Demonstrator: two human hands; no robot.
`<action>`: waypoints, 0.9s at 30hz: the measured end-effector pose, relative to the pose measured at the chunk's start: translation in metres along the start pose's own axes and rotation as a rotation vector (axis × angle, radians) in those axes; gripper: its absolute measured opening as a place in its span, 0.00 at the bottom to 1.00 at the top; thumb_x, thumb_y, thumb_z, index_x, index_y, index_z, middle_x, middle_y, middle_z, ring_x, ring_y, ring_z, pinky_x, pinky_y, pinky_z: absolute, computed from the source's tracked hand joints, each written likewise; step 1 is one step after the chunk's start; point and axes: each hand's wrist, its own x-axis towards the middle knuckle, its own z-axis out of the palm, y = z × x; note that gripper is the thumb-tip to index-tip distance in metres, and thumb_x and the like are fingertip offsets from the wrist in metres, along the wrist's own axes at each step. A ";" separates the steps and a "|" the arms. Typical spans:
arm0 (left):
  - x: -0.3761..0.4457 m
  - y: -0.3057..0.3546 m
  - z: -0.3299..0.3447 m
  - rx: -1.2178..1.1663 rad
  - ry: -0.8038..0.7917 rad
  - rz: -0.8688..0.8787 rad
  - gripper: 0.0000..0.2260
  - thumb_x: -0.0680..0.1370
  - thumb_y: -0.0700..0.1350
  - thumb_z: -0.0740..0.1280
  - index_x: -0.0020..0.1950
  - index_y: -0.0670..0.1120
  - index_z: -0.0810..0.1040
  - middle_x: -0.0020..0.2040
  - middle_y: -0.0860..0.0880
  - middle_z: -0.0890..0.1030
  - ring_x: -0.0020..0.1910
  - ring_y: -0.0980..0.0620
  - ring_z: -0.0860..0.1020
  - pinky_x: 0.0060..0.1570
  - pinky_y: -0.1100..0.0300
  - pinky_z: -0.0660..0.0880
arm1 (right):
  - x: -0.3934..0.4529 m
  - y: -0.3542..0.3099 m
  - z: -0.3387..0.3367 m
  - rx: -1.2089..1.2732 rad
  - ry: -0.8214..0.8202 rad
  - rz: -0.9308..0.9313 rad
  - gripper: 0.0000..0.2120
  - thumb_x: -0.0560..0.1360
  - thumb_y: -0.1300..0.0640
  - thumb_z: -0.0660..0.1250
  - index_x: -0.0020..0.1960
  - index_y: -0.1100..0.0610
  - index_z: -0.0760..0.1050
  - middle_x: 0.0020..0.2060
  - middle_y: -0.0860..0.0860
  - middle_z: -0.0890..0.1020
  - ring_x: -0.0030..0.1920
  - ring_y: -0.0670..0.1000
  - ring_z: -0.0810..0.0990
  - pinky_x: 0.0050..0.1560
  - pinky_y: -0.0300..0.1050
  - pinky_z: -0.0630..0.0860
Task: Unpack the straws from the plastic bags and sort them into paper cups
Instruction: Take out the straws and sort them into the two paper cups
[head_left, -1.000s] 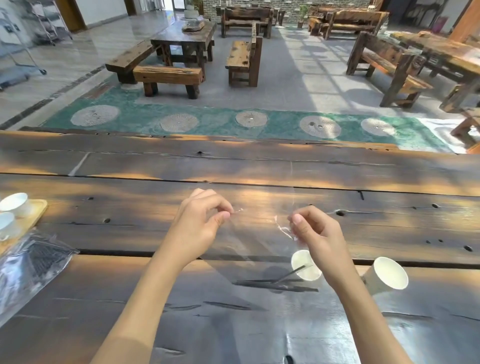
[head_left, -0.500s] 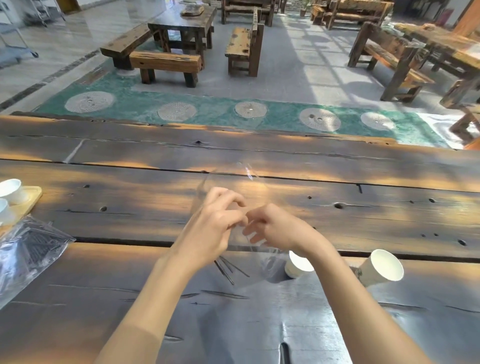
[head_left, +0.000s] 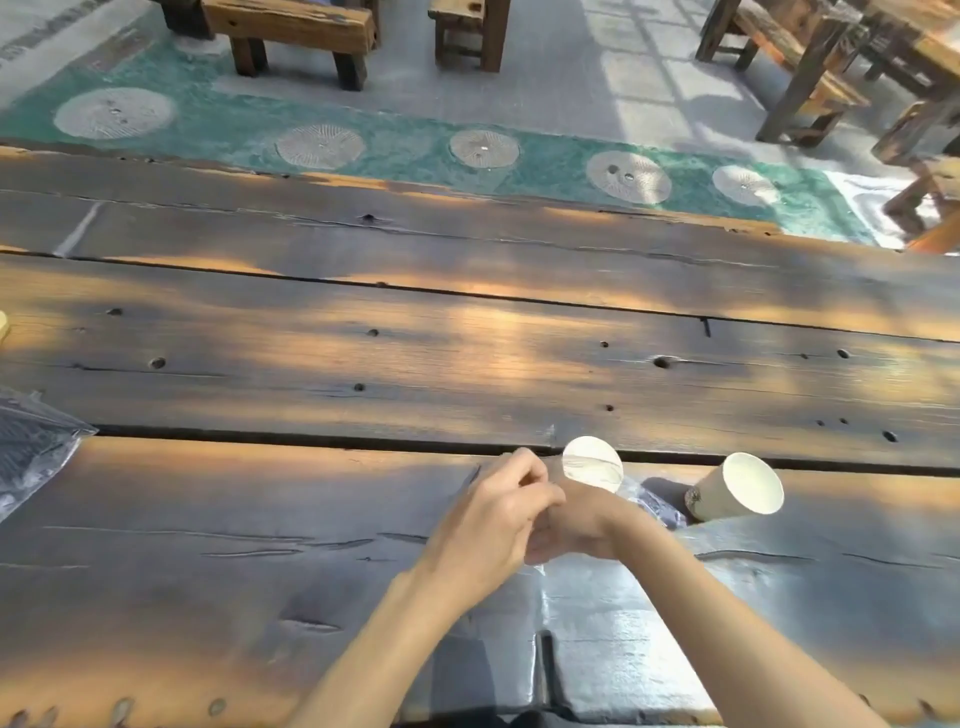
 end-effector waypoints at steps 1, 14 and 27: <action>-0.005 0.005 0.011 -0.043 -0.020 -0.010 0.15 0.75 0.30 0.60 0.54 0.44 0.80 0.49 0.47 0.73 0.46 0.52 0.73 0.42 0.56 0.75 | 0.007 0.010 0.002 0.227 0.026 0.023 0.09 0.78 0.70 0.60 0.55 0.62 0.75 0.50 0.61 0.83 0.52 0.58 0.85 0.44 0.48 0.82; -0.099 -0.137 0.068 -0.425 0.181 -1.258 0.13 0.80 0.34 0.61 0.63 0.41 0.77 0.59 0.42 0.81 0.62 0.42 0.78 0.60 0.57 0.70 | 0.058 0.123 0.028 1.210 0.010 0.164 0.25 0.81 0.36 0.55 0.67 0.51 0.75 0.68 0.57 0.77 0.66 0.63 0.75 0.65 0.68 0.63; -0.080 -0.179 0.084 -0.249 -0.122 -1.242 0.08 0.79 0.44 0.68 0.56 0.45 0.80 0.50 0.46 0.83 0.52 0.46 0.81 0.56 0.54 0.75 | 0.107 0.136 0.067 1.328 -0.103 0.056 0.20 0.81 0.63 0.61 0.72 0.57 0.67 0.75 0.62 0.65 0.70 0.67 0.70 0.66 0.59 0.73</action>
